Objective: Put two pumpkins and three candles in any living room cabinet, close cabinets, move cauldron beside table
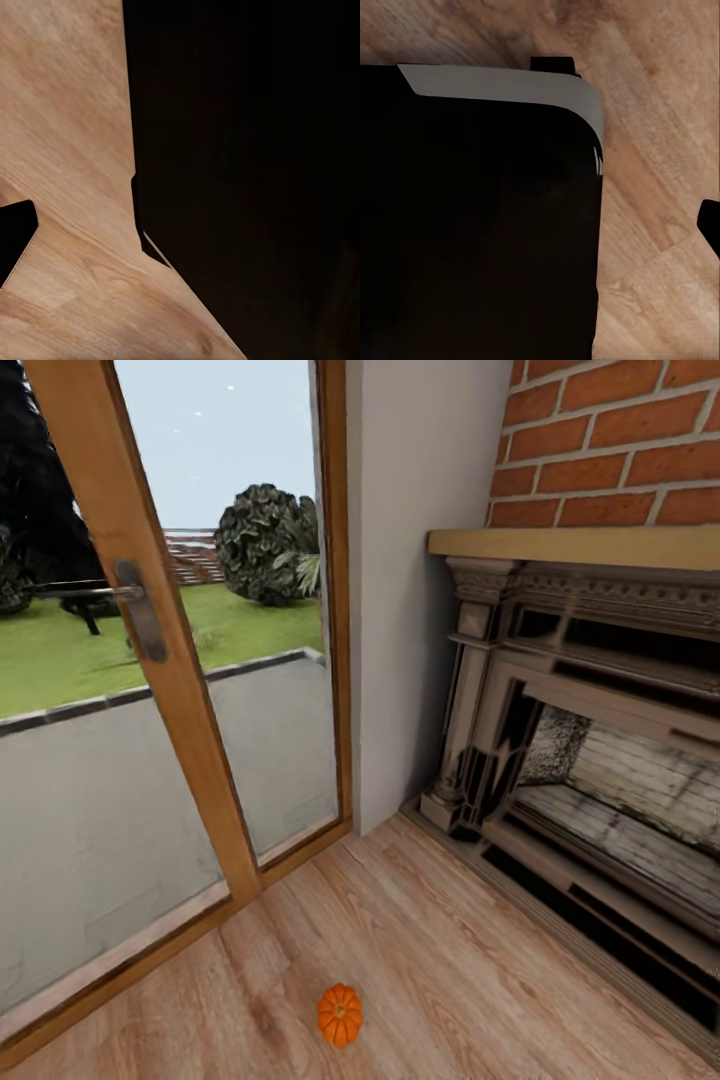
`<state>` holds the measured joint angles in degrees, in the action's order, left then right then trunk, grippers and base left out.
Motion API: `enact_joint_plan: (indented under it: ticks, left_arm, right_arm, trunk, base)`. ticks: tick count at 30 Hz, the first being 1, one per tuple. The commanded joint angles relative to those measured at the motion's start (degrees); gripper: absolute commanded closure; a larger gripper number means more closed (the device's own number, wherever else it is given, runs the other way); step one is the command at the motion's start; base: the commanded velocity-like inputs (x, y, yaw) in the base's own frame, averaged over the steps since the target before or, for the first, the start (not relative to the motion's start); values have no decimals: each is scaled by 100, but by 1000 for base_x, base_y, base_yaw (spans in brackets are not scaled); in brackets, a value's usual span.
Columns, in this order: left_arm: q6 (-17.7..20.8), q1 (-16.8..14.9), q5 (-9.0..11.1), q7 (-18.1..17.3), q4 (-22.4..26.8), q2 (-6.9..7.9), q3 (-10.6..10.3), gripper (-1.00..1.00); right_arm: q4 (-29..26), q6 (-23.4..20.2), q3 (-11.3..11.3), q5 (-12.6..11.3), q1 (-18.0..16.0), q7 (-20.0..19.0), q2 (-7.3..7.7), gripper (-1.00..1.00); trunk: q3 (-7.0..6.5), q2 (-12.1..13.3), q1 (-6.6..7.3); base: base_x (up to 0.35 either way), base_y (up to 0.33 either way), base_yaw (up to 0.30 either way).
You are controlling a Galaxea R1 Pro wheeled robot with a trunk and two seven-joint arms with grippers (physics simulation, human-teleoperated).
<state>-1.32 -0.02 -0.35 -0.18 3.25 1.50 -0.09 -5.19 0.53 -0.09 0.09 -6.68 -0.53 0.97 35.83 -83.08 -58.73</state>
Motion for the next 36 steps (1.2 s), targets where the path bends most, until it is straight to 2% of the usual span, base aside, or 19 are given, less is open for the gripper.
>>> enact_joint_plan:
  ticks: [1, 36]
  left_arm:
    - [0, -1, 0, 0, 0, 0, 0, -100]
    - [0, -1, 1, 0, 0, -1, 3, -100]
  right_arm:
    - [0, 0, 0, 0, 0, 0, 0, -100]
    - [0, -1, 9, 26, 0, -9, -9, -100]
  trunk:
    - [3, 0, 0]
    - [98, 0, 0]
  base:
    - [0, 0, -270]
    - [0, 0, -274]
